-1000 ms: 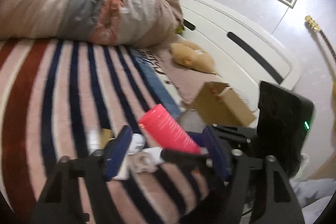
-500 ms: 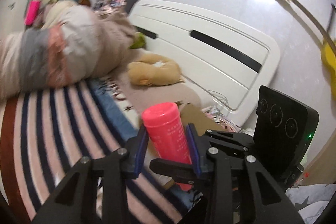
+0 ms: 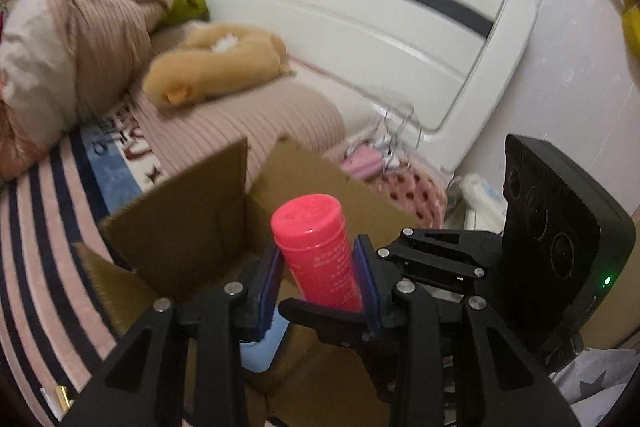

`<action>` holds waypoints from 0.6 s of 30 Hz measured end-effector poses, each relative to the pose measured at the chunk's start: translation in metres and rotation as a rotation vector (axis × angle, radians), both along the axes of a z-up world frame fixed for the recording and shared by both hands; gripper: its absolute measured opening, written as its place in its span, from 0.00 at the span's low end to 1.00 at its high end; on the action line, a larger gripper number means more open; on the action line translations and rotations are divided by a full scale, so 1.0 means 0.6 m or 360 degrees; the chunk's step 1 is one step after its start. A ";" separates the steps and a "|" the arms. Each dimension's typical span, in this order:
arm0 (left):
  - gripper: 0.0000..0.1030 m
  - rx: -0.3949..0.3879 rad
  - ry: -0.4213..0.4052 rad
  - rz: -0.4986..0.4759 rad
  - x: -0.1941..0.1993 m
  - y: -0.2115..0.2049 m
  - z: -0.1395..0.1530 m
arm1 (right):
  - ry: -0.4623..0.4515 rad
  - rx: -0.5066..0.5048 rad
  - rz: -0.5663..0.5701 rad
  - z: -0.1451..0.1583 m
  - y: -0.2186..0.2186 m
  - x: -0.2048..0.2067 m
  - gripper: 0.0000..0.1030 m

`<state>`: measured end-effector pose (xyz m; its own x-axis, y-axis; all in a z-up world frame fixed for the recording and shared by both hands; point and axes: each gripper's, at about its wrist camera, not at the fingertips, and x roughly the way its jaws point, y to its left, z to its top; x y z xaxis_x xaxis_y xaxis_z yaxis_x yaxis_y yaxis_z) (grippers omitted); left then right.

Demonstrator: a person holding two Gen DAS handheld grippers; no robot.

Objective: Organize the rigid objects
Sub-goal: 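Carry the pink bottle into the box and release it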

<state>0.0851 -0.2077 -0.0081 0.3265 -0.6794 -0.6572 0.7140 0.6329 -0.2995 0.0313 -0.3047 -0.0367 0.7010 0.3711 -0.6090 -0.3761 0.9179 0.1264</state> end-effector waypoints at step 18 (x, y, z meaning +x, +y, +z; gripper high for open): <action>0.61 0.0060 0.0041 0.0077 0.021 0.002 -0.010 | 0.0109 -0.0123 -0.0160 -0.015 -0.011 0.023 0.53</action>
